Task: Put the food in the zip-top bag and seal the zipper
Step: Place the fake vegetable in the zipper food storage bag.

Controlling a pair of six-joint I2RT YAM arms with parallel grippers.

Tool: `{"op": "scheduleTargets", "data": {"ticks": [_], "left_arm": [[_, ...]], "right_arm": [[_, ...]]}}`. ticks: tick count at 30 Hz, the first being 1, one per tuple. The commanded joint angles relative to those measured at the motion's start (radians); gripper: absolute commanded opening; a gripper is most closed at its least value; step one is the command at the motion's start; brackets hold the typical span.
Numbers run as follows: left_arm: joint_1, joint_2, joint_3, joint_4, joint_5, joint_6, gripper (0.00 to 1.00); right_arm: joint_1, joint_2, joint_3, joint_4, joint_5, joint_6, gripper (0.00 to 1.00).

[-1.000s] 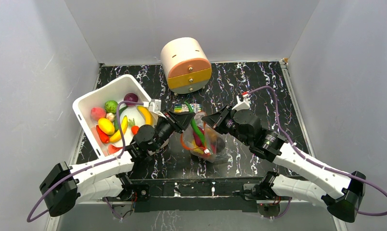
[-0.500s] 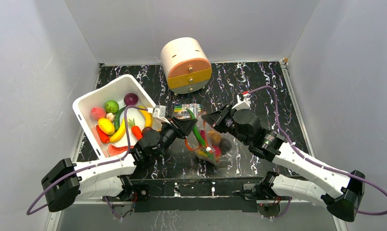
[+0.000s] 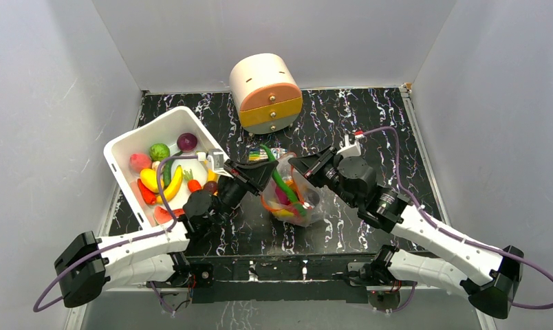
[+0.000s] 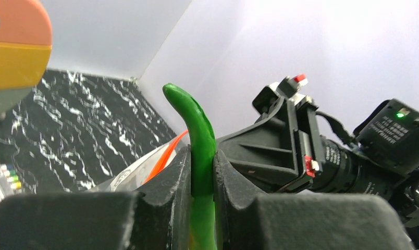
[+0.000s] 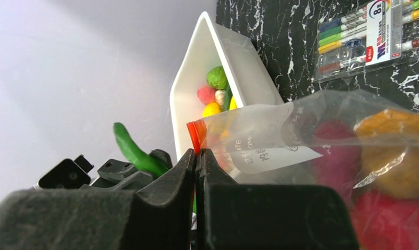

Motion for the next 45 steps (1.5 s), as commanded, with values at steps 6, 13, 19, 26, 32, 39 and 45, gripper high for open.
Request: {"op": "scheduleTargets", "data": {"ticks": [6,13,19,26,32,39,45], "left_arm": [[-0.021,0.096,-0.036,0.380,0.002,0.291,0.00],[-0.032,0.149,-0.054,0.459,0.049,0.431,0.00],[-0.037,0.120,-0.059,0.441,0.044,0.518,0.00],[-0.037,0.091,-0.048,0.448,0.036,0.576,0.00],[-0.038,0.158,-0.001,0.481,0.099,0.601,0.00],[-0.038,0.152,-0.021,0.471,0.048,0.725,0.00],[-0.040,0.133,-0.029,0.469,0.093,0.435,0.00]], "right_arm": [[0.004,-0.054,-0.039,0.136,0.051,0.127,0.00],[0.004,-0.048,-0.031,0.140,0.045,0.145,0.00],[0.004,-0.042,-0.024,0.129,0.041,0.143,0.00],[0.004,-0.053,-0.045,0.072,0.045,0.152,0.00],[0.004,-0.066,-0.087,0.108,0.033,0.179,0.00],[0.004,-0.067,-0.064,0.093,0.041,0.168,0.00],[0.004,-0.056,-0.063,0.109,0.058,0.168,0.00]]}}
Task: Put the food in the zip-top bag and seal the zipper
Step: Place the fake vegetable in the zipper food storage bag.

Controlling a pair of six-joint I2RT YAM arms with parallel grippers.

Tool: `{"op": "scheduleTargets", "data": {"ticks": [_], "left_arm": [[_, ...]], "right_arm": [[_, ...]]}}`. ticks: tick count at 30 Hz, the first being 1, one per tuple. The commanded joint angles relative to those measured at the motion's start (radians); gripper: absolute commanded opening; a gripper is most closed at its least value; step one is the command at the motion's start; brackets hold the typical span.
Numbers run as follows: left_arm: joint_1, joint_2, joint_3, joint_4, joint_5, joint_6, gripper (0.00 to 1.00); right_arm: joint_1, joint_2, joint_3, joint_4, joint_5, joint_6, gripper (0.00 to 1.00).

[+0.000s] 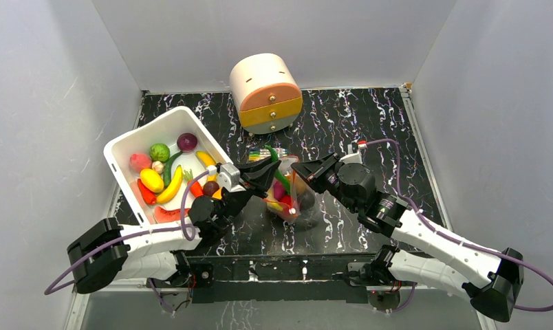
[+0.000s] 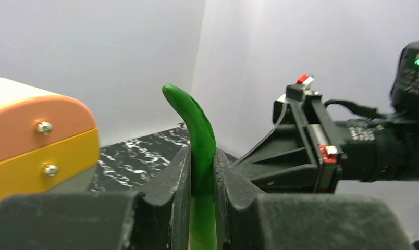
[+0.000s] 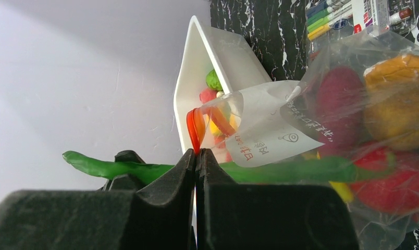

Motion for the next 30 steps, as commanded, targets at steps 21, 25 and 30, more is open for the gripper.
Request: {"op": "scheduleTargets", "data": {"ticks": [21,25,30], "left_arm": [[-0.049,0.043,-0.138,0.123,-0.173,-0.407,0.04],[-0.049,-0.091,-0.022,-0.332,-0.202,-0.416,0.34],[-0.049,-0.197,0.049,-0.603,-0.206,-0.431,0.53]], "right_arm": [[0.004,0.002,0.053,0.136,0.039,0.005,0.00],[0.004,-0.016,0.036,0.125,0.039,0.002,0.00],[0.004,-0.033,0.018,0.120,0.034,0.000,0.00]]}}
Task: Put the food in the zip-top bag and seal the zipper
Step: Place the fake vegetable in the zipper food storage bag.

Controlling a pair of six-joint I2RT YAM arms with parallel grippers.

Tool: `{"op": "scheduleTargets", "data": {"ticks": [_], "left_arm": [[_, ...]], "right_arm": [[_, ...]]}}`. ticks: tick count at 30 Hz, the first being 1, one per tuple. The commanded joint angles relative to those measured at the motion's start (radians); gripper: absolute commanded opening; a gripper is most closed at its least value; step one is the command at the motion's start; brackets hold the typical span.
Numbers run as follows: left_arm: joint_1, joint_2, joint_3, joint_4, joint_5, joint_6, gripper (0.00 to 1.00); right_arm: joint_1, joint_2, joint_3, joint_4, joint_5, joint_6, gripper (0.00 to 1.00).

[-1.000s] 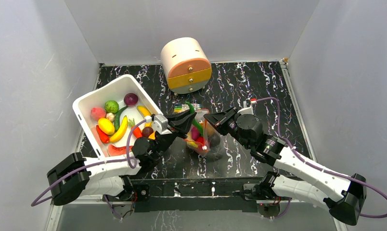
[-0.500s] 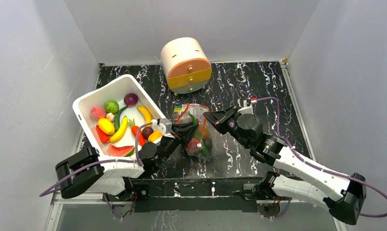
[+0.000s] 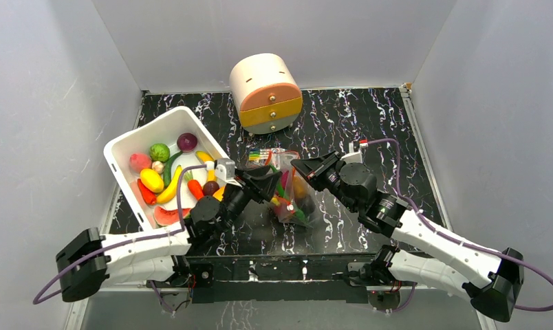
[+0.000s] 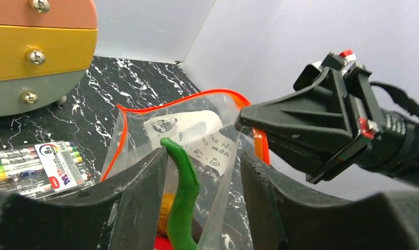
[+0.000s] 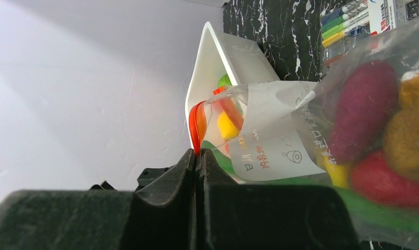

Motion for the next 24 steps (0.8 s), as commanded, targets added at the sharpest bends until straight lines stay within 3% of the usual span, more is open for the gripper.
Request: {"op": "scheduleTargets", "data": {"ticks": [1,7,11,17,24], "left_arm": [[-0.005,-0.107,0.110,-0.357,-0.034,-0.030,0.54],[-0.004,-0.168,0.287,-0.749,-0.060,-0.017,0.57],[-0.004,-0.181,0.392,-0.969,-0.101,-0.010,0.52],[-0.004,-0.226,0.467,-1.159,-0.070,-0.005,0.52],[-0.004,-0.264,0.487,-1.321,-0.076,-0.106,0.50]], "right_arm": [[0.004,-0.037,0.019,0.071,0.014,-0.005,0.00],[0.004,-0.060,0.023,0.046,0.018,-0.023,0.00],[0.004,-0.086,0.036,0.014,0.039,-0.042,0.00],[0.004,-0.103,0.058,-0.038,0.046,-0.065,0.00],[0.003,-0.137,0.067,-0.071,0.055,-0.082,0.00]]}}
